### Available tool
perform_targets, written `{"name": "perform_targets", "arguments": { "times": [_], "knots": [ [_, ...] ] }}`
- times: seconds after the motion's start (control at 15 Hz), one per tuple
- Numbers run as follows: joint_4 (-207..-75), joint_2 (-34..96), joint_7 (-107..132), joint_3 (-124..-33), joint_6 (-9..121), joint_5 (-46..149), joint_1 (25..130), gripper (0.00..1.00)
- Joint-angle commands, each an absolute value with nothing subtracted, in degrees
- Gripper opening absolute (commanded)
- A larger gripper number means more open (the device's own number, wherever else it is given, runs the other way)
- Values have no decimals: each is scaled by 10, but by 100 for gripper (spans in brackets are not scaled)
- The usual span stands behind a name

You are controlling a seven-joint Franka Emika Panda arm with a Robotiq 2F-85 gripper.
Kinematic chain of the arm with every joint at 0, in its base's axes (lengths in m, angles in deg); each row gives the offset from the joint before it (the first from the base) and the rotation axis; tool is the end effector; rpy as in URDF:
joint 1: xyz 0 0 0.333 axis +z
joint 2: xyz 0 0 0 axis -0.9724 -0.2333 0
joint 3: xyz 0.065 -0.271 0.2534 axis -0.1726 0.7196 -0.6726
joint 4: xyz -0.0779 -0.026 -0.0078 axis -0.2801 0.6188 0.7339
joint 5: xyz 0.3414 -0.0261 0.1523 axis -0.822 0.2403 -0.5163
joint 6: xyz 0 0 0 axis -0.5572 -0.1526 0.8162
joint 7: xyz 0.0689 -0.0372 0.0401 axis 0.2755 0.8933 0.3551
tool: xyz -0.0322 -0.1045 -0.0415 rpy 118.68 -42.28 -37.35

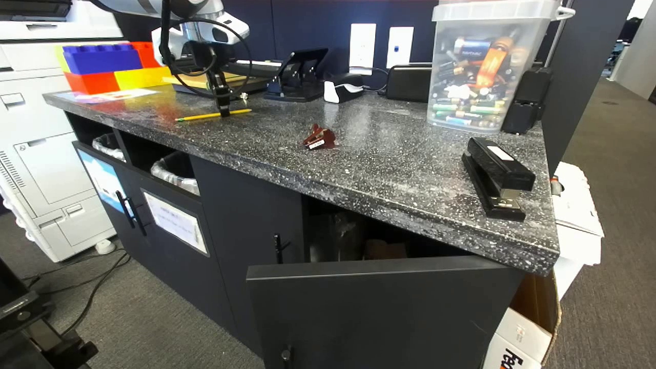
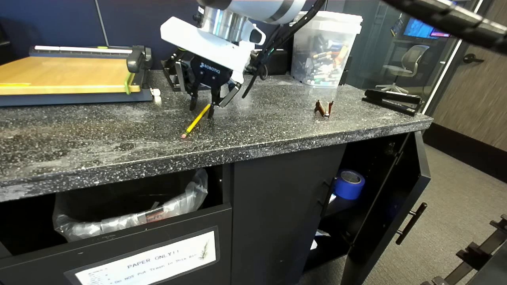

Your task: Move the pencil to the left

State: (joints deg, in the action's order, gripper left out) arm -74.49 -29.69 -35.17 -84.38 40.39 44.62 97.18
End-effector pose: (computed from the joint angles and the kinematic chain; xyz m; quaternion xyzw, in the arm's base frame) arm 0.8159 0.3212 0.2421 -0.9495 0.2784 -0.0818 0.1196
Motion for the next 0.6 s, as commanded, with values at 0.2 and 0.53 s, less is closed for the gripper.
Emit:
{"name": "perform_targets", "arguments": {
  "times": [0.2, 0.53],
  "knots": [
    [-761, -235, -352, -877, 298, 420, 950, 98],
    [-736, -249, -359, -866, 300, 434, 955, 98]
  ]
}}
